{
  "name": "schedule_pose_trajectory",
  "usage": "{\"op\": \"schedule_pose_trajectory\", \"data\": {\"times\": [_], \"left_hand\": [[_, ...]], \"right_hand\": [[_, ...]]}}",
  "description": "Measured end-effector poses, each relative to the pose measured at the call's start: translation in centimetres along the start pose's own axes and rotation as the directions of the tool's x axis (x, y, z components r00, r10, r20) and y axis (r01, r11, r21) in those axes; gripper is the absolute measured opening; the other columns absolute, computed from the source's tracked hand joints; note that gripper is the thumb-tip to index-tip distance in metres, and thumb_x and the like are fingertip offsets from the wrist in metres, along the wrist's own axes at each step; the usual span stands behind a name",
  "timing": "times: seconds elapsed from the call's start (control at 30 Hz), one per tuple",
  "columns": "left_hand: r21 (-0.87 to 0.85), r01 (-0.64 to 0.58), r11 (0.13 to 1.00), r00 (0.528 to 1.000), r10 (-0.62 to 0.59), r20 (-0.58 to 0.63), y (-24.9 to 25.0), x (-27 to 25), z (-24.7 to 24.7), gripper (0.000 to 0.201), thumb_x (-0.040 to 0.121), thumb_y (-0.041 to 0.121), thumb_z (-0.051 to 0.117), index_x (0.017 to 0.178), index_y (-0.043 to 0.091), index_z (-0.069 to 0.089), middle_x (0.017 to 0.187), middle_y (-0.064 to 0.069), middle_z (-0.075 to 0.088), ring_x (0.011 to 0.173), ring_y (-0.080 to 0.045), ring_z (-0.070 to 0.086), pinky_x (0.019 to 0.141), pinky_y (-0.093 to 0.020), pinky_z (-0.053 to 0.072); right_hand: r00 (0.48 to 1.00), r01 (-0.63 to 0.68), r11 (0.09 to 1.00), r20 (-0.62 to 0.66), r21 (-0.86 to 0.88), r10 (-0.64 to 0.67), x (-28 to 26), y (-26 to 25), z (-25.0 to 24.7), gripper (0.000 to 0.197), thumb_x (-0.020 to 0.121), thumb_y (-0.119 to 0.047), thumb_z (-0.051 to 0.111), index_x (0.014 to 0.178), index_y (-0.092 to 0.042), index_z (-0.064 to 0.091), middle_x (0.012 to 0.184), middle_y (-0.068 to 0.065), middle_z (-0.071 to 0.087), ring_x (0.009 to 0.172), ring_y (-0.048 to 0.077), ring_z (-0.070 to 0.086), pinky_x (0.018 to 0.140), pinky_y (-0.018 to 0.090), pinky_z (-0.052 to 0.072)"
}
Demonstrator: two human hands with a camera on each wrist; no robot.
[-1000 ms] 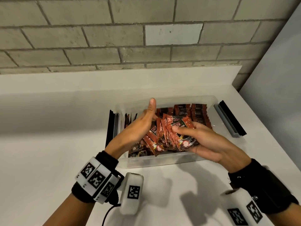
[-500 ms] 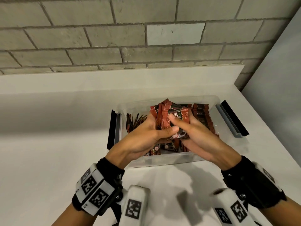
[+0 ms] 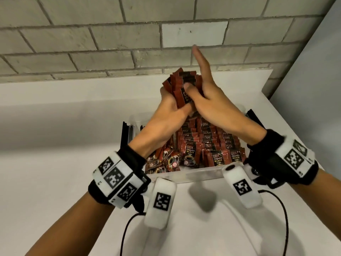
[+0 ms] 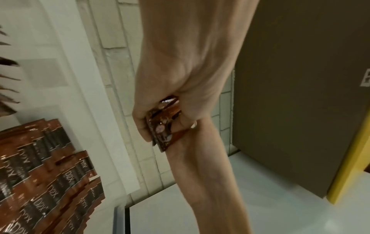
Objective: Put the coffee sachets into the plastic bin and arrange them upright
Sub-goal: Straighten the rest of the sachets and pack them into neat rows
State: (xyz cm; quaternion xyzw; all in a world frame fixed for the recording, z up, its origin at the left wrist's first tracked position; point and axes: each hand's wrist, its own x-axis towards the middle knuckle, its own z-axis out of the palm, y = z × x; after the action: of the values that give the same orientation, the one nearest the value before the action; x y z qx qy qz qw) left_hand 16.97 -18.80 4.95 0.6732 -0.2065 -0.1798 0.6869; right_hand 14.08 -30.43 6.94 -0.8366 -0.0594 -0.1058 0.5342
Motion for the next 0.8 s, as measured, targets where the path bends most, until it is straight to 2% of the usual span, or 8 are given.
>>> {"op": "schedule_pose_trajectory", "data": {"times": [0.03, 0.1, 0.3, 0.5, 0.57, 0.63, 0.7, 0.8], "left_hand": [[0.011, -0.015, 1.000, 1.000, 0.015, 0.006, 0.0, 0.4, 0.1, 0.054, 0.092, 0.004, 0.053, 0.134, 0.017, 0.021, 0.123, -0.010, 0.054, 0.110, -0.017, 0.060, 0.092, -0.040, 0.053], [0.059, -0.045, 0.997, 0.998, 0.043, 0.042, -0.1, 0.8, 0.1, 0.062, 0.086, 0.006, 0.055, 0.136, 0.019, 0.020, 0.130, -0.010, 0.048, 0.115, -0.016, 0.057, 0.089, -0.037, 0.055], [0.208, 0.003, 0.978, 0.992, -0.029, 0.121, -1.2, 1.3, 0.1, 0.051, 0.086, -0.008, 0.050, 0.132, 0.009, 0.036, 0.126, -0.009, 0.052, 0.117, -0.013, 0.052, 0.094, -0.028, 0.051], [0.273, 0.165, 0.948, 0.982, -0.185, 0.049, -2.6, 1.5, 0.2, 0.051, 0.084, -0.008, 0.051, 0.130, 0.010, 0.038, 0.123, -0.015, 0.052, 0.115, -0.023, 0.055, 0.092, -0.040, 0.053], [0.191, 0.246, 0.950, 0.959, -0.267, 0.091, -2.7, 1.4, -0.2, 0.040, 0.088, -0.005, 0.054, 0.126, 0.003, 0.047, 0.119, -0.014, 0.060, 0.110, -0.021, 0.061, 0.092, -0.035, 0.053], [0.146, 0.326, 0.934, 0.927, -0.346, 0.142, -2.9, 1.1, -0.8, 0.035, 0.089, -0.002, 0.056, 0.123, 0.003, 0.054, 0.120, -0.012, 0.062, 0.109, -0.020, 0.062, 0.091, -0.033, 0.054], [0.159, 0.400, 0.903, 0.885, -0.425, 0.190, -3.4, 0.9, -1.1, 0.033, 0.089, 0.001, 0.059, 0.122, 0.004, 0.057, 0.120, -0.009, 0.063, 0.110, -0.018, 0.062, 0.091, -0.034, 0.054], [0.174, 0.471, 0.865, 0.834, -0.501, 0.231, -4.3, 0.8, -1.1, 0.033, 0.088, -0.001, 0.058, 0.121, 0.005, 0.057, 0.120, -0.010, 0.064, 0.111, -0.020, 0.062, 0.093, -0.037, 0.052]], "right_hand": [[1.000, 0.023, 0.999, 0.011, -0.027, -0.023, 0.5, 0.1, 0.1, 0.062, 0.101, -0.029, 0.040, 0.149, -0.041, 0.004, 0.150, -0.016, 0.028, 0.119, -0.010, 0.034, 0.087, -0.003, 0.030], [1.000, -0.009, 0.999, 0.013, -0.046, 0.010, 1.1, 0.0, 0.3, 0.055, 0.096, -0.044, 0.044, 0.145, -0.046, 0.019, 0.134, 0.000, 0.035, 0.106, -0.008, 0.039, 0.078, -0.004, 0.033], [0.983, -0.095, 0.995, -0.160, -0.039, 0.087, 2.1, 1.4, 1.4, 0.032, 0.086, -0.031, 0.062, 0.111, -0.019, 0.046, 0.111, 0.012, 0.045, 0.095, 0.017, 0.057, 0.077, 0.024, 0.052], [0.968, -0.251, 0.967, -0.030, -0.052, 0.250, 1.4, 2.5, 1.9, 0.033, 0.093, -0.043, 0.051, 0.113, -0.019, 0.040, 0.108, 0.006, 0.043, 0.095, 0.014, 0.055, 0.069, 0.018, 0.046], [0.888, -0.358, 0.931, 0.281, -0.078, 0.365, 1.3, 2.2, 0.3, 0.047, 0.090, -0.055, 0.048, 0.120, -0.022, 0.036, 0.109, 0.001, 0.042, 0.099, 0.009, 0.053, 0.077, 0.019, 0.047], [0.734, -0.384, 0.914, 0.555, -0.134, 0.390, 1.3, 2.0, -2.0, 0.058, 0.086, -0.049, 0.057, 0.129, -0.022, 0.029, 0.118, 0.004, 0.048, 0.107, 0.016, 0.059, 0.090, 0.029, 0.052], [0.650, -0.359, 0.904, 0.634, -0.230, 0.419, 1.4, 2.1, -3.7, 0.062, 0.083, -0.027, 0.068, 0.130, -0.022, 0.028, 0.118, 0.005, 0.052, 0.100, 0.012, 0.064, 0.082, 0.024, 0.056], [0.637, -0.332, 0.891, 0.623, -0.310, 0.454, 1.8, 3.0, -4.0, 0.054, 0.083, -0.004, 0.067, 0.122, -0.020, 0.033, 0.112, 0.005, 0.055, 0.087, 0.003, 0.067, 0.068, 0.014, 0.053]]}}
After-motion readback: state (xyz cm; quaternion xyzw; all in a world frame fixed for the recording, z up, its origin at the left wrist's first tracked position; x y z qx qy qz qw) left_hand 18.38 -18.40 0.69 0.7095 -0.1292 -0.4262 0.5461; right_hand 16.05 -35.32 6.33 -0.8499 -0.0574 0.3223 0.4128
